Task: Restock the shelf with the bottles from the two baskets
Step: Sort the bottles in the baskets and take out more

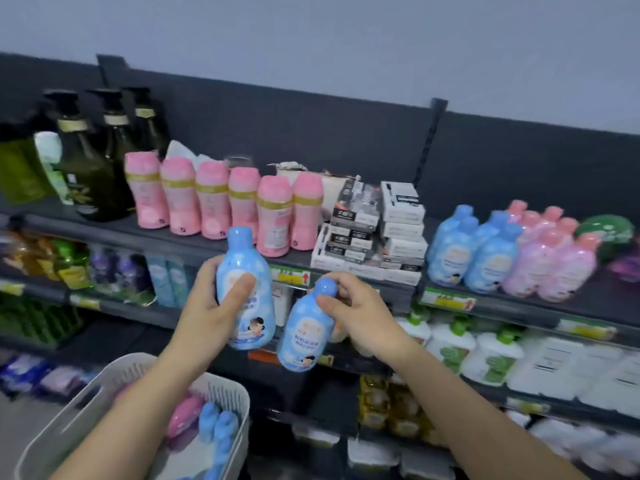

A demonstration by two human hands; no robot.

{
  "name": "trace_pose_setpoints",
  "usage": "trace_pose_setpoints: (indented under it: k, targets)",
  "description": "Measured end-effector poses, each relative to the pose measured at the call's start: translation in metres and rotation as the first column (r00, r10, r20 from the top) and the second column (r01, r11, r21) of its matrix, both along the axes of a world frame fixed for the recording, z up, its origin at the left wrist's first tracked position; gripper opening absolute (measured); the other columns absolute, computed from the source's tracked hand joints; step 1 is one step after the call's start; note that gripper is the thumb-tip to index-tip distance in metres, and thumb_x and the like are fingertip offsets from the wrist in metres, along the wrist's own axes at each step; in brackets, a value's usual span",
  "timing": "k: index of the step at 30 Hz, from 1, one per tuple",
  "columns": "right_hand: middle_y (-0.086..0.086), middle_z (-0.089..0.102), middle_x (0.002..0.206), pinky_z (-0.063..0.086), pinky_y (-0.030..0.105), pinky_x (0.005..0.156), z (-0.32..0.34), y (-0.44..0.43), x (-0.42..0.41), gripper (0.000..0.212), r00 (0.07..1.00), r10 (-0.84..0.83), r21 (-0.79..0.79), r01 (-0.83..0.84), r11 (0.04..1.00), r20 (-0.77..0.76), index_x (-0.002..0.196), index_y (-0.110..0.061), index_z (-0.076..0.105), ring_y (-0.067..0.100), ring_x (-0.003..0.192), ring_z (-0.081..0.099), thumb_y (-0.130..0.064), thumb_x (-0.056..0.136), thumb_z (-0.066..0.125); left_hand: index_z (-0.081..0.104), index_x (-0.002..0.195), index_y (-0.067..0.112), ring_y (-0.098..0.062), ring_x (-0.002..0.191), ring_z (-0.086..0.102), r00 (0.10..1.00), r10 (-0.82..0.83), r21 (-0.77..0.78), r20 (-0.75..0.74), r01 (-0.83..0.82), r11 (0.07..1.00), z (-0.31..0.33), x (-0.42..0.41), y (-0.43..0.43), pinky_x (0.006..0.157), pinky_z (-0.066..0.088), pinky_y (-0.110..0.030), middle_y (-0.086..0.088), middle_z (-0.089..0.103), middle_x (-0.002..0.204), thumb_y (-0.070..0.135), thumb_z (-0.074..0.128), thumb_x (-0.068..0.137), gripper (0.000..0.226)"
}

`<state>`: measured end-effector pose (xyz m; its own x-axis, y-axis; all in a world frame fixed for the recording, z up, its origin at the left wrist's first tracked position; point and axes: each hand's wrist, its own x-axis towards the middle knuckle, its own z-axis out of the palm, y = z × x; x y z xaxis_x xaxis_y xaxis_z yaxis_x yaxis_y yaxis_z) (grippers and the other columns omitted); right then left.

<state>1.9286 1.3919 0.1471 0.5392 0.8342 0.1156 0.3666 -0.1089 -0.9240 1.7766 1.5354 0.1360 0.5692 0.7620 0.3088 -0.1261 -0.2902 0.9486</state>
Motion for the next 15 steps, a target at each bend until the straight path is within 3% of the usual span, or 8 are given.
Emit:
trace_pose_setpoints:
  k: [3, 6, 9, 11, 13, 15]
  targets:
    - [0.003, 0.066, 0.110, 0.049, 0.034, 0.086, 0.026, -0.045, 0.021, 0.013, 0.994, -0.098, 0.019, 0.097, 0.995, 0.044, 0.101, -0.025, 0.056, 0.016, 0.102, 0.061, -0.016, 0.092, 0.058, 0.049, 0.107, 0.027, 0.010, 0.067, 0.056, 0.991, -0.117, 0.049, 0.061, 0.114, 0.992, 0.023, 0.040, -0.032, 0.062, 0.044, -0.006, 0.009, 0.059, 0.088, 0.041, 0.058, 0.074, 0.037]
    - [-0.007, 0.064, 0.101, 0.048, 0.018, 0.077, 0.045, -0.084, 0.040, 0.012, 0.986, -0.155, 0.065, 0.150, 0.986, 0.066, 0.099, -0.028, 0.055, 0.003, 0.092, 0.059, -0.017, 0.094, 0.056, 0.050, 0.111, 0.025, 0.004, 0.071, 0.059, 0.975, -0.208, 0.098, 0.075, 0.200, 0.975, 0.039, 0.075, -0.059, 0.064, 0.048, -0.013, 0.010, 0.061, 0.087, 0.049, 0.061, 0.071, 0.048]
    - [-0.011, 0.063, 0.096, 0.045, 0.012, 0.074, 0.058, -0.117, 0.062, 0.014, 0.971, -0.205, 0.099, 0.193, 0.976, 0.123, 0.098, -0.028, 0.056, -0.003, 0.087, 0.058, -0.015, 0.093, 0.057, 0.049, 0.109, 0.034, 0.003, 0.074, 0.059, 0.965, -0.253, 0.143, 0.077, 0.240, 0.960, 0.052, 0.109, -0.082, 0.065, 0.049, -0.016, 0.019, 0.062, 0.086, 0.052, 0.059, 0.073, 0.041]
    - [-0.009, 0.066, 0.099, 0.047, 0.018, 0.079, 0.067, -0.137, 0.081, 0.014, 0.955, -0.242, 0.116, 0.225, 0.967, 0.170, 0.096, -0.030, 0.058, 0.001, 0.091, 0.060, -0.016, 0.091, 0.059, 0.048, 0.111, 0.030, 0.007, 0.071, 0.058, 0.958, -0.269, 0.181, 0.097, 0.249, 0.951, 0.061, 0.132, -0.099, 0.063, 0.046, -0.010, 0.015, 0.061, 0.086, 0.042, 0.058, 0.082, 0.033]
    - [-0.001, 0.068, 0.102, 0.050, 0.032, 0.088, 0.078, -0.154, 0.104, 0.010, 0.942, -0.262, 0.139, 0.236, 0.962, 0.209, 0.096, -0.028, 0.060, 0.013, 0.099, 0.062, -0.019, 0.090, 0.060, 0.047, 0.111, 0.031, 0.008, 0.072, 0.056, 0.959, -0.263, 0.210, 0.108, 0.237, 0.949, 0.075, 0.157, -0.115, 0.065, 0.045, -0.008, 0.012, 0.057, 0.091, 0.034, 0.057, 0.090, 0.024]
    - [0.002, 0.068, 0.103, 0.049, 0.040, 0.093, 0.092, -0.168, 0.129, 0.012, 0.935, -0.276, 0.192, 0.236, 0.953, 0.222, 0.094, -0.029, 0.061, 0.020, 0.102, 0.062, -0.019, 0.088, 0.062, 0.046, 0.107, 0.036, 0.006, 0.074, 0.056, 0.952, -0.272, 0.220, 0.140, 0.238, 0.946, 0.092, 0.182, -0.127, 0.068, 0.047, -0.012, 0.011, 0.055, 0.092, 0.037, 0.056, 0.088, 0.021]
